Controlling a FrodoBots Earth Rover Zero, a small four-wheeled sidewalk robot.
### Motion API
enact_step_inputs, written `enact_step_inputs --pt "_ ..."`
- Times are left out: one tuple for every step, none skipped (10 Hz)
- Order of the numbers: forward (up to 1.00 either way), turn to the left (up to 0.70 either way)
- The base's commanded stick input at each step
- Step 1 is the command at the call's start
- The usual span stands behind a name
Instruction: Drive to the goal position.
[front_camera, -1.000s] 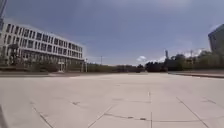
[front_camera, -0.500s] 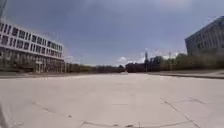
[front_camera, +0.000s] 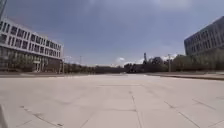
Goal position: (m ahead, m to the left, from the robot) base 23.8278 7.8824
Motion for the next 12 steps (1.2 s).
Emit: enact_step_inputs --pt "0.5 0.0" --pt "0.5 0.0" --pt "0.5 0.0" --pt "0.5 0.01" --pt "0.5 0.01" --pt "0.5 0.01" --pt "0.5 0.01" --pt "0.5 0.01" --pt "0.5 0.01" --pt "0.5 0.01" --pt "0.5 0.01" --pt "0.5 0.01"
